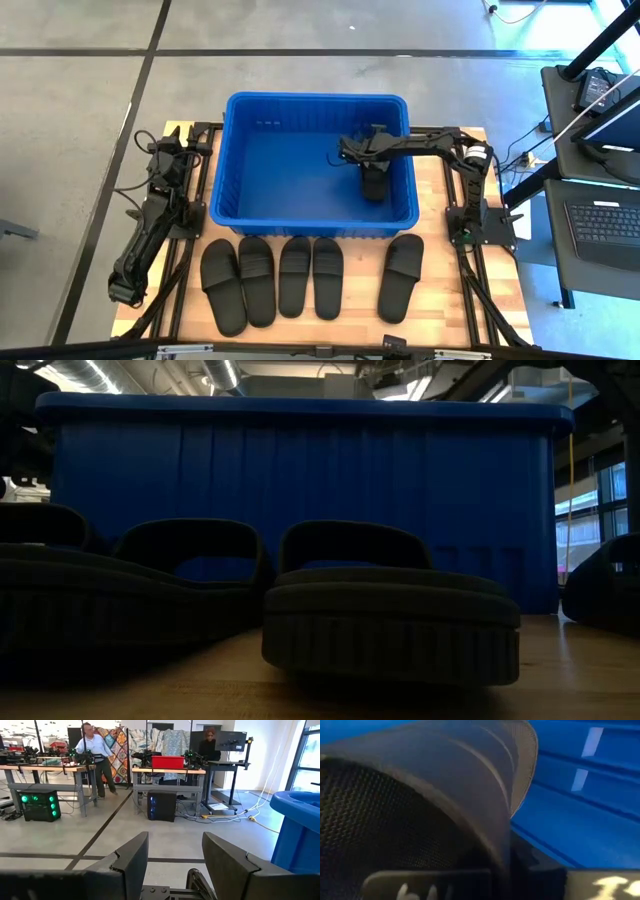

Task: Pick and place slides into bin
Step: Put the black slides into the blue organizer bin

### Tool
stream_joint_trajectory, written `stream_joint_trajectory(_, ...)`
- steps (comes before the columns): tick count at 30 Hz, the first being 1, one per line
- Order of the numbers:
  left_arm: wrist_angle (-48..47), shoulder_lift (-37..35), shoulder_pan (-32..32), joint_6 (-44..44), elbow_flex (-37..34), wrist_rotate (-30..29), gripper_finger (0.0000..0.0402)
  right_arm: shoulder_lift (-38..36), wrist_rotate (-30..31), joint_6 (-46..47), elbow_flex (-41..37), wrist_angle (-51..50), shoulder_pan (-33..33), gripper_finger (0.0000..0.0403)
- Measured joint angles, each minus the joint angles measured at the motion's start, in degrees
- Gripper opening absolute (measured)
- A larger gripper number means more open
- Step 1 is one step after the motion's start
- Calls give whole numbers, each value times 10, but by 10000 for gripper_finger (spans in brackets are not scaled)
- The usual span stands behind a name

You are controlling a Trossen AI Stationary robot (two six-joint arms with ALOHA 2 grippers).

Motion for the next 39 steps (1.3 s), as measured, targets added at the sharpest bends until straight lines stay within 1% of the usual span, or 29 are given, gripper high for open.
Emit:
stream_joint_trajectory(3,0,0,0,0,0,0,182,0,0,6,-3,7,0,37)
stream_joint_trajectory(10,0,0,0,0,0,0,182,2,-5,20,-4,11,-1,116)
stream_joint_trajectory(17,0,0,0,0,0,0,182,2,2,42,-5,8,-1,207)
stream_joint_trajectory(21,0,0,0,0,0,0,182,2,3,22,-5,0,-1,241)
stream_joint_trajectory(23,0,0,0,0,0,0,182,2,4,13,-5,1,-1,249)
stream_joint_trajectory(29,0,0,0,0,0,0,182,2,4,75,-4,1,-1,254)
stream_joint_trajectory(39,0,0,0,0,0,0,182,2,-1,30,-4,1,0,255)
